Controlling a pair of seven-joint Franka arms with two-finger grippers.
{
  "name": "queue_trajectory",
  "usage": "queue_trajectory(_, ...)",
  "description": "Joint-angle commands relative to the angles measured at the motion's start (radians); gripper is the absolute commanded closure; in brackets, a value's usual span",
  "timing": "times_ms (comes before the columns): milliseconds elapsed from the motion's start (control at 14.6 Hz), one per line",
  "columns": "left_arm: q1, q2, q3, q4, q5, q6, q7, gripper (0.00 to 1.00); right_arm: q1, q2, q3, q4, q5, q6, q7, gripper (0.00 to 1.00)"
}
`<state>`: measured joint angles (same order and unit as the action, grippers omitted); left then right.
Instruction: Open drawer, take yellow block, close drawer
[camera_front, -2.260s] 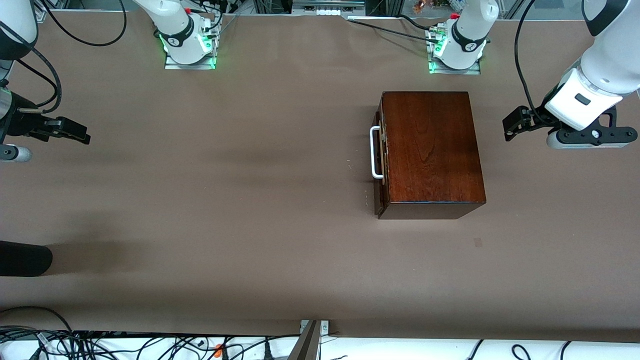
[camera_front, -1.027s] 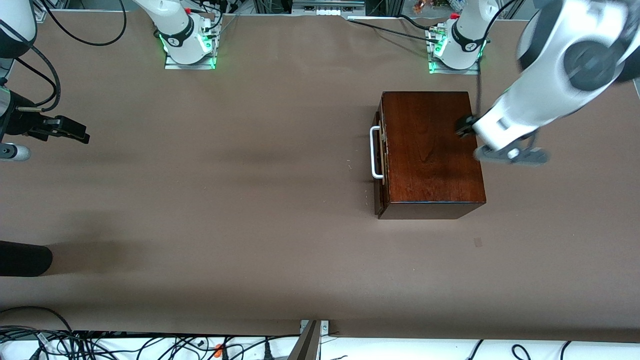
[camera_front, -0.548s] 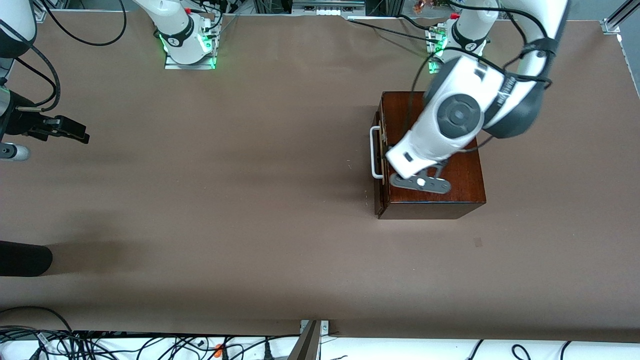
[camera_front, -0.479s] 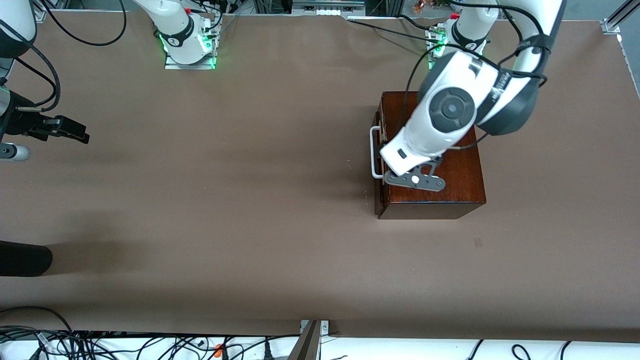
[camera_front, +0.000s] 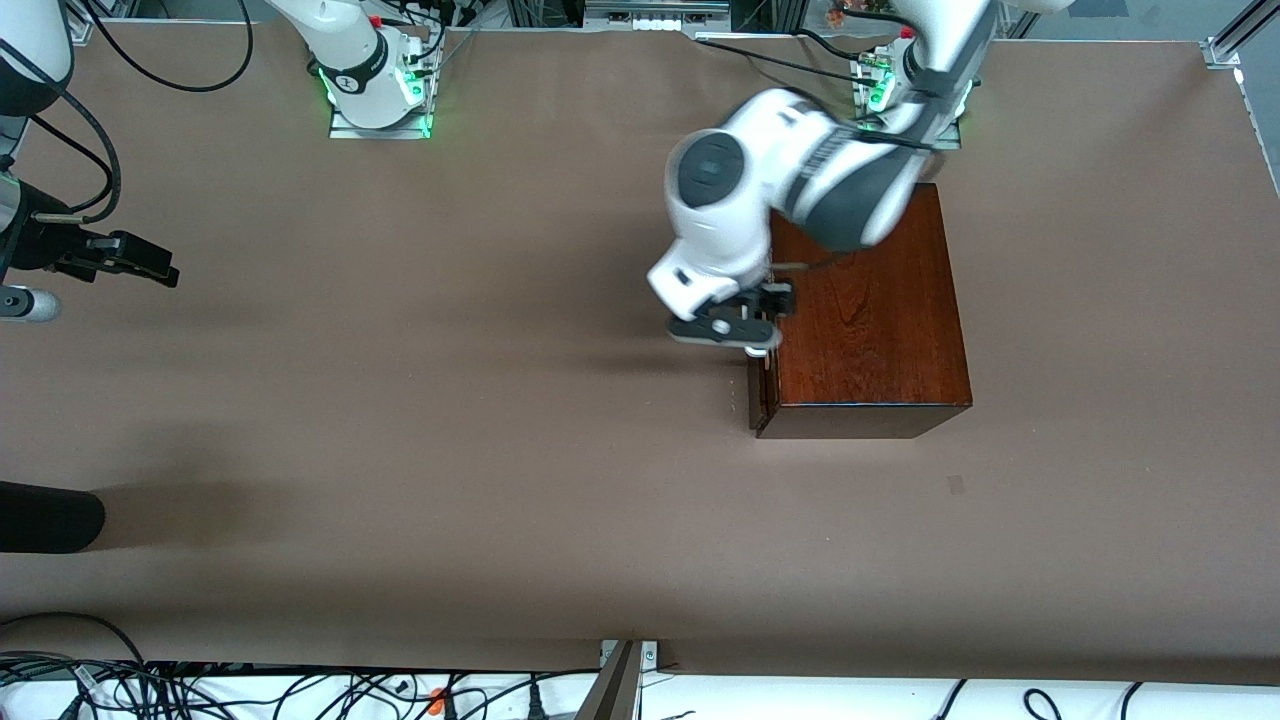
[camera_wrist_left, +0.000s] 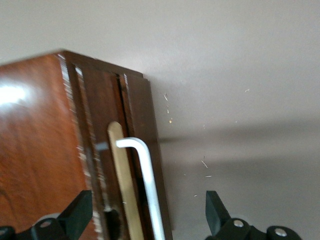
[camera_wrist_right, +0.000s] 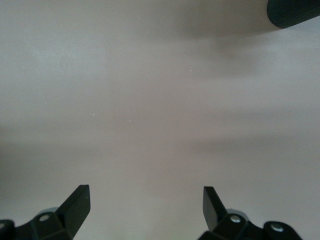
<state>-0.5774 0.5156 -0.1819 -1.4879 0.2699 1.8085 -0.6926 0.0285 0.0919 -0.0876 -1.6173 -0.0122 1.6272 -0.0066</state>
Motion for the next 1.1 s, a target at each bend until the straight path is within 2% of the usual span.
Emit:
queue_trajectory(0, -0.024, 0.006, 0.013, -0.031, 0.043, -0.001, -0.031, 0.00, -0.009, -0.012, 0.006, 0.000, -0.008, -0.010, -0.015, 0.00)
queue_trajectory(616, -0.035, 0.046, 0.013, -0.083, 0.048, 0.011, -0.045, 0.00, -0.009, -0.011, 0.006, 0.000, -0.008, -0.012, -0.015, 0.00)
queue_trajectory(1027, -0.087, 0.115, 0.012, -0.081, 0.157, 0.063, -0.186, 0.00, -0.009, -0.011, 0.006, 0.000, -0.008, -0.012, -0.016, 0.00)
